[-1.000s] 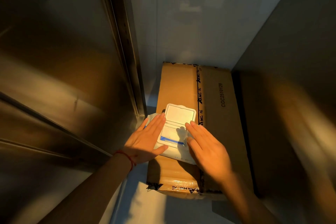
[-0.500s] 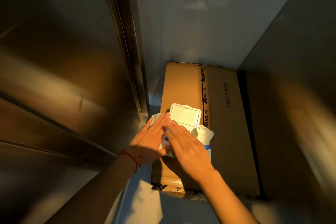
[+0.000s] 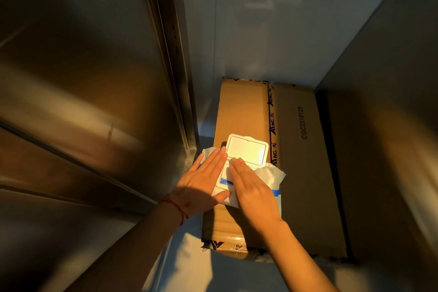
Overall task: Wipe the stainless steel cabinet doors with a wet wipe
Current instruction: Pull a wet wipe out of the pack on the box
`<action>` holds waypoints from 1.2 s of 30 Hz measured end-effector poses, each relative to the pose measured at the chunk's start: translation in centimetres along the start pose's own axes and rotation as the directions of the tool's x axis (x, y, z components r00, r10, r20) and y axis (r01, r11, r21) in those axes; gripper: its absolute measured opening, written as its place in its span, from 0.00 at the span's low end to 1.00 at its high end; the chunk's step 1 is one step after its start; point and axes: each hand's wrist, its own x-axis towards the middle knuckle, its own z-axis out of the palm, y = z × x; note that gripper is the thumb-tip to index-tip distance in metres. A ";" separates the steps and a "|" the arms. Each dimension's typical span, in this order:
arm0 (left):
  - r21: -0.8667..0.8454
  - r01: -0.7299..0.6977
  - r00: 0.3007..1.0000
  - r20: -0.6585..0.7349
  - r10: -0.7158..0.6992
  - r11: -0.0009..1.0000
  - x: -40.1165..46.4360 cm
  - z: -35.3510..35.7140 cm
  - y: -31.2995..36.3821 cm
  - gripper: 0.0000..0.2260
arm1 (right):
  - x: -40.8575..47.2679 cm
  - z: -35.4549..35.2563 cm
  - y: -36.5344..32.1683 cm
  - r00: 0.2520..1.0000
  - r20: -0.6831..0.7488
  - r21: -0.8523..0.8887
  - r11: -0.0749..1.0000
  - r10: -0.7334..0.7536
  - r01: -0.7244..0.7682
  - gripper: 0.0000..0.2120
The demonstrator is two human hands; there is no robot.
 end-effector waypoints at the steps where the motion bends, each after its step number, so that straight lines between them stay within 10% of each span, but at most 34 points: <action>1: 0.013 -0.004 1.000 -0.001 0.004 1.000 0.0 -0.1 0.1 0.35 | 0.0 0.0 0.2 1.000 0.008 -0.006 1.000 0.010 -0.010 0.42; 36: -0.055 -0.087 0.984 -0.160 0.077 0.995 -0.3 1.0 -0.6 0.32 | 0.0 0.4 0.8 0.996 0.065 -0.005 0.998 0.066 -0.066 0.34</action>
